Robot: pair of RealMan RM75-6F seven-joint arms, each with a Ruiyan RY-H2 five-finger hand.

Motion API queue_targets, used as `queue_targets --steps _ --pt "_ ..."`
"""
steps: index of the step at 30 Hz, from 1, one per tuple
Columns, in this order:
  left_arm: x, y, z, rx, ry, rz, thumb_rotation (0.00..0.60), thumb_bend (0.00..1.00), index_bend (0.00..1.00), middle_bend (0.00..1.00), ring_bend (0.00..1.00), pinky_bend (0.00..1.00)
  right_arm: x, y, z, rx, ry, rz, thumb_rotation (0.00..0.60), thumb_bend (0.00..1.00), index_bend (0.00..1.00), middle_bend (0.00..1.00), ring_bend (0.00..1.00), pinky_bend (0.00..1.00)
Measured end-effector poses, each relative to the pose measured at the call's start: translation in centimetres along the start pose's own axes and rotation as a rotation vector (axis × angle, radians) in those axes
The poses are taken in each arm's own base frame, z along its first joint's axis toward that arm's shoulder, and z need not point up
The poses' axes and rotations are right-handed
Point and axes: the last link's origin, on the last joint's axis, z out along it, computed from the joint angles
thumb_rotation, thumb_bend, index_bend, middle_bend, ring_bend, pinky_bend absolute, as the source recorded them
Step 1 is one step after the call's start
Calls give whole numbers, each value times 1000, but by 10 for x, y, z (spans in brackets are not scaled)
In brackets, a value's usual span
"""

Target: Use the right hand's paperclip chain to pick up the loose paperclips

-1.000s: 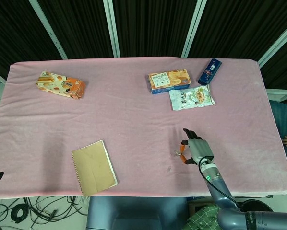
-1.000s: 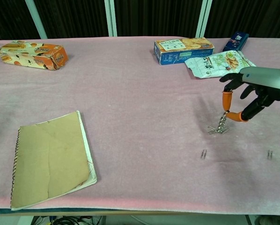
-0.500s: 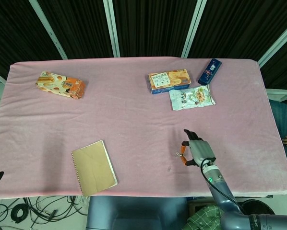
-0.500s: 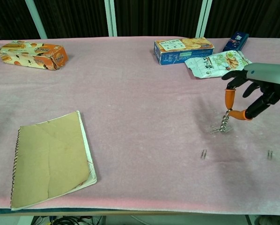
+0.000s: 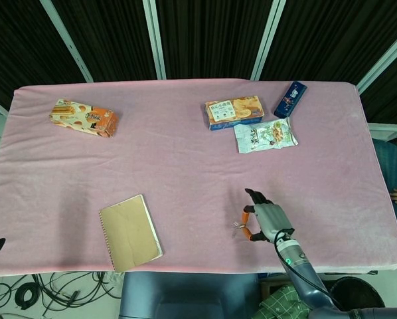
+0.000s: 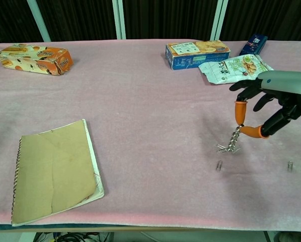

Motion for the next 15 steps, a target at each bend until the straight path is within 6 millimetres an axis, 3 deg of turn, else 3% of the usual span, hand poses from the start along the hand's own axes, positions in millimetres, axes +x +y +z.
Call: queue_targets --steps 15 --pt "3 -2 -1 1 9 -8 600 224 30 0 0 0 -18 -4 1 5 -22 -27 600 317 572 0 6 187"
